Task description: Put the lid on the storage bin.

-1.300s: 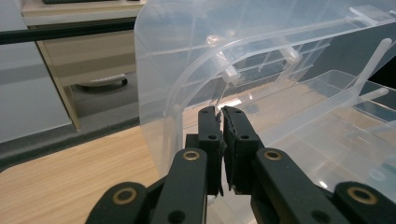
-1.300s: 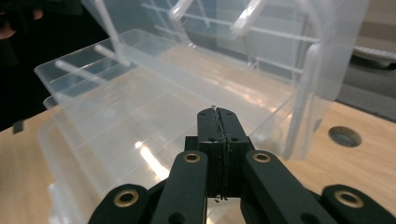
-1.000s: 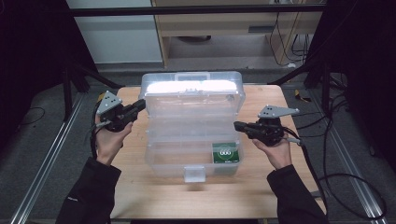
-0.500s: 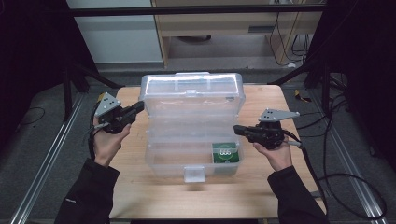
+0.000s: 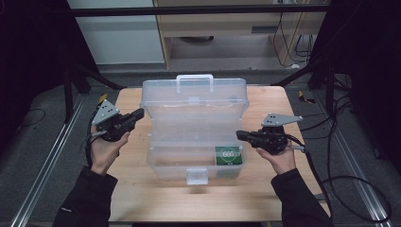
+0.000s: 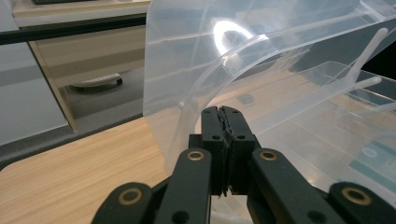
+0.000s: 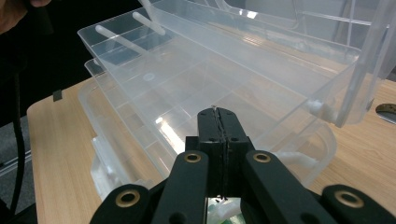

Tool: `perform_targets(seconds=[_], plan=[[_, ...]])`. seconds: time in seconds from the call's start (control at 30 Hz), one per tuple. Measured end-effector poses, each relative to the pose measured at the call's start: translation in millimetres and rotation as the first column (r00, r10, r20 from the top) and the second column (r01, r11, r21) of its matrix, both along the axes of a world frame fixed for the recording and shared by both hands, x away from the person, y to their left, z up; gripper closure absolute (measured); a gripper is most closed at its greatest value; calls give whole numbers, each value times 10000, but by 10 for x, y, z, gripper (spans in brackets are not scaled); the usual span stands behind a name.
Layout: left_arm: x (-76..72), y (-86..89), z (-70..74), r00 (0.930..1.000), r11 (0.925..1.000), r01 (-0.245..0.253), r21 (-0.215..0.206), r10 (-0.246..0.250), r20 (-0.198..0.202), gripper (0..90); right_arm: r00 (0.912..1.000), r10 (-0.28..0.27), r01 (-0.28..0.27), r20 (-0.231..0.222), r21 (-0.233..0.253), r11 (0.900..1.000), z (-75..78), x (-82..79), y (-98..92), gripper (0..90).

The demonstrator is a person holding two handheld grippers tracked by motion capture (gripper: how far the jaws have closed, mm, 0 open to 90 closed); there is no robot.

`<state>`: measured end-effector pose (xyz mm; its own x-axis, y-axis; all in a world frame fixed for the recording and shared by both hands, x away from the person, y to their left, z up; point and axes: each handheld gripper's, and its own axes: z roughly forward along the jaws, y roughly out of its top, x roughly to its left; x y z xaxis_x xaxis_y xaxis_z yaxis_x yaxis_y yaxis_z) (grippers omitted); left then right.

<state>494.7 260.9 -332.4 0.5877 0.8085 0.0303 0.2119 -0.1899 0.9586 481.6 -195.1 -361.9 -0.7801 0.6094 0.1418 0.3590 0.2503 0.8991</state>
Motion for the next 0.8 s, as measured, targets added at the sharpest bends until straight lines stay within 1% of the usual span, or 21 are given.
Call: perform_targets(seconds=[0.07,0.1,0.17,0.27,0.3,0.37,0.43,0.5,0.53,0.6,0.63,0.8], plan=[[-11,0,-8,10000,10000,42,-43,-42,-17,876,10000,36,-36,-3,-50,10000,-3,-6,5,898],[-35,6,-25,9998,9998,202,-57,-202,-4,876,10000,60,-60,-25,-79,10000,-7,-8,9,898],[-58,2,-48,9996,9996,275,-47,-275,-21,876,10000,60,-60,-9,-112,9999,-10,-10,11,898],[-75,-11,-63,9994,9994,341,40,-341,-35,878,10000,-13,13,46,-110,9999,-7,-15,13,899],[-96,-21,-68,9990,9990,442,119,-441,-56,881,9996,-241,242,115,-63,9997,7,-16,-6,900],[-123,-30,-76,9988,9986,481,224,-479,-62,880,9982,-552,548,231,166,9984,20,-20,-35,900],[-137,-33,-81,9988,9986,482,208,-481,-76,884,9960,-837,828,305,294,9961,36,-22,-75,900],[-162,-27,-92,9985,9982,539,271,-536,-131,885,9951,-932,920,324,373,9951,43,-25,-92,900],[-186,-21,-109,9981,9978,591,311,-586,-175,886,9936,-1073,1058,360,418,9935,53,-28,-113,900],[-199,-20,-117,9979,9974,629,343,-622,-194,887,9935,-1087,1071,340,453,9932,58,-28,-119,900],[-227,-16,-135,9976,9968,663,450,-652,-253,887,9929,-1147,1132,313,482,9924,65,-34,-124,900],[-267,-22,-179,9968,9953,738,630,-716,-362,888,9932,-1130,1116,283,455,9927,66,-34,-128,900]])
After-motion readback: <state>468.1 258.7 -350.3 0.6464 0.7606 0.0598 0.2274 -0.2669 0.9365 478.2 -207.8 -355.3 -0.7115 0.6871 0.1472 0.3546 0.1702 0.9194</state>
